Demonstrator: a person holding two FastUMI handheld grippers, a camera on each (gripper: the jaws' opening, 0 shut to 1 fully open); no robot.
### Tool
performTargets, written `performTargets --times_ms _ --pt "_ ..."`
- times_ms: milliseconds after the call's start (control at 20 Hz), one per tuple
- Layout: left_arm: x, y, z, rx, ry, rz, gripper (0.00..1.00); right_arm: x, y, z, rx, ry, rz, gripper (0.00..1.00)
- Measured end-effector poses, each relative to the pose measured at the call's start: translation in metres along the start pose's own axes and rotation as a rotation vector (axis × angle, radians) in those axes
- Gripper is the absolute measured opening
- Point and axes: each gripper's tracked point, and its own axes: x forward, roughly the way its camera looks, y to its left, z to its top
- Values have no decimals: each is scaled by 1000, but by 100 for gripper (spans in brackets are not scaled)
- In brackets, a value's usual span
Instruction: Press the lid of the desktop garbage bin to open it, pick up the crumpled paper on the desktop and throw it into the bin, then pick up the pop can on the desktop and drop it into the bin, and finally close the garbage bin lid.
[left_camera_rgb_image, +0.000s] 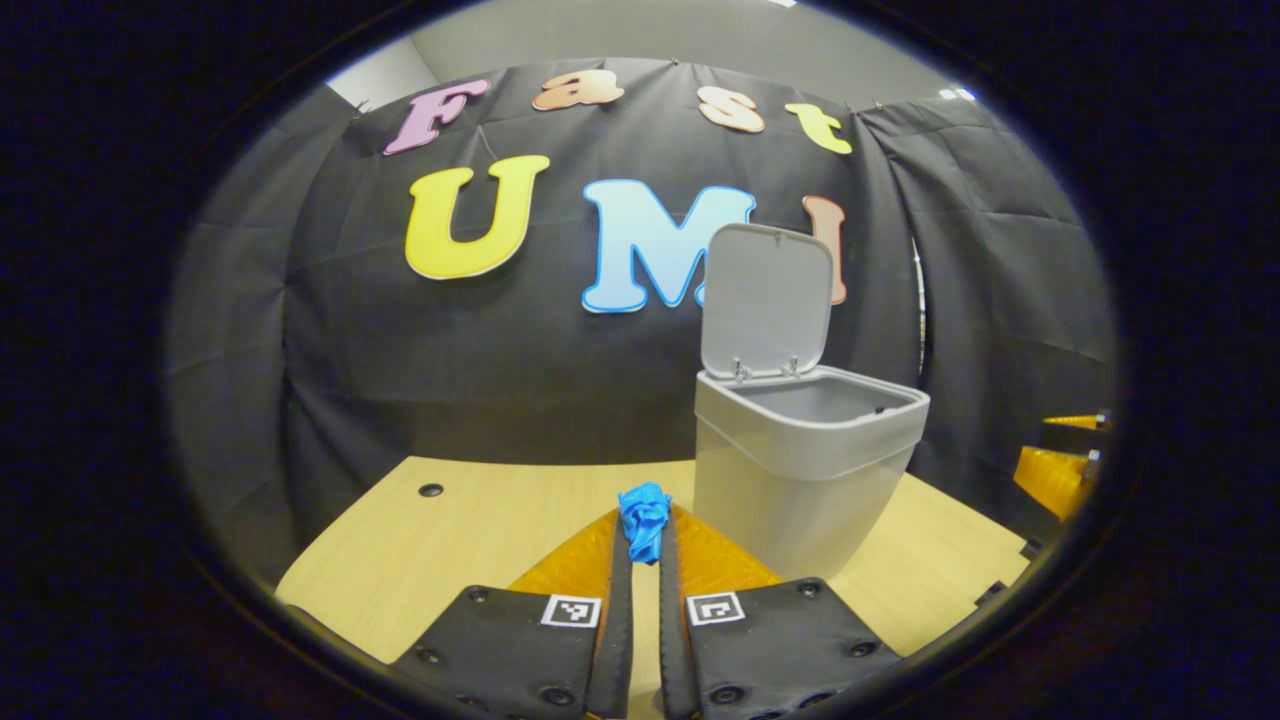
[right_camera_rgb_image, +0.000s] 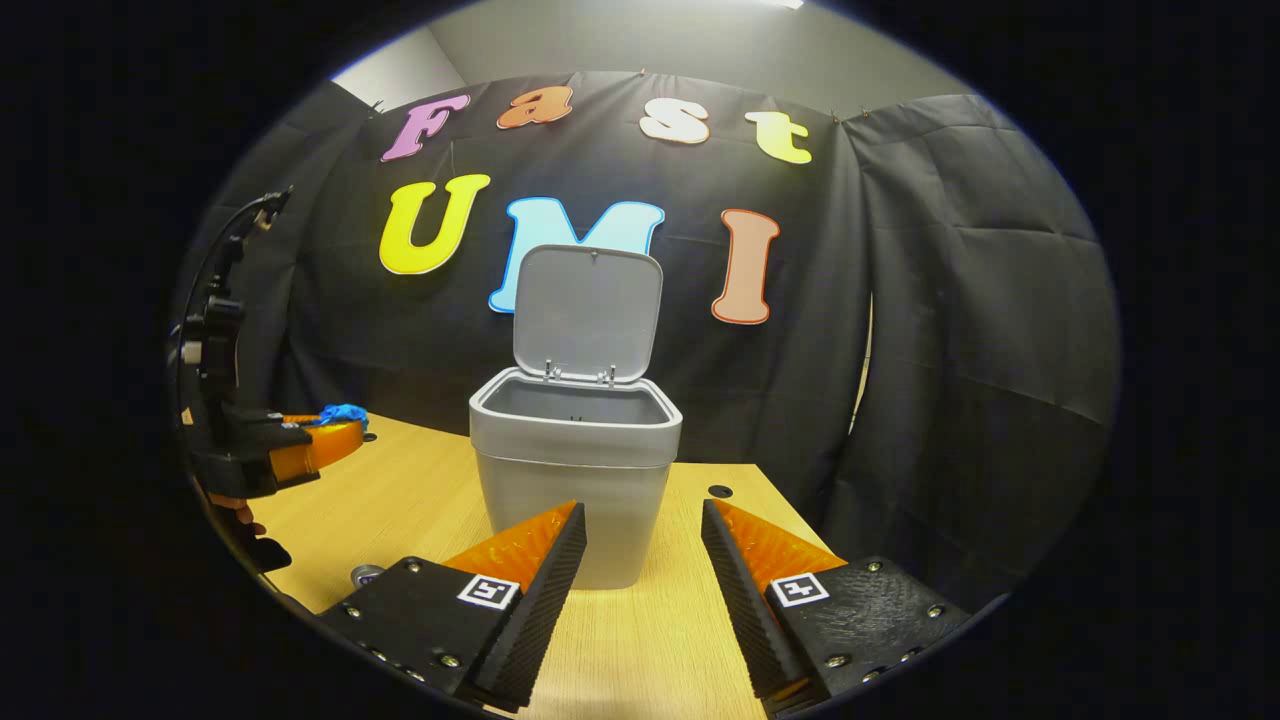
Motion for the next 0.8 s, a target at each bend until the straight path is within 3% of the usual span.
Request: performTargets --times_ms 400,800 --pt "47 -57 58 12 -89 -65 19 4 -8 -2 17 6 -24 77" --pt "91 -113 70 46 -78 -142 17 19 -19 -3 35 29 -29 77"
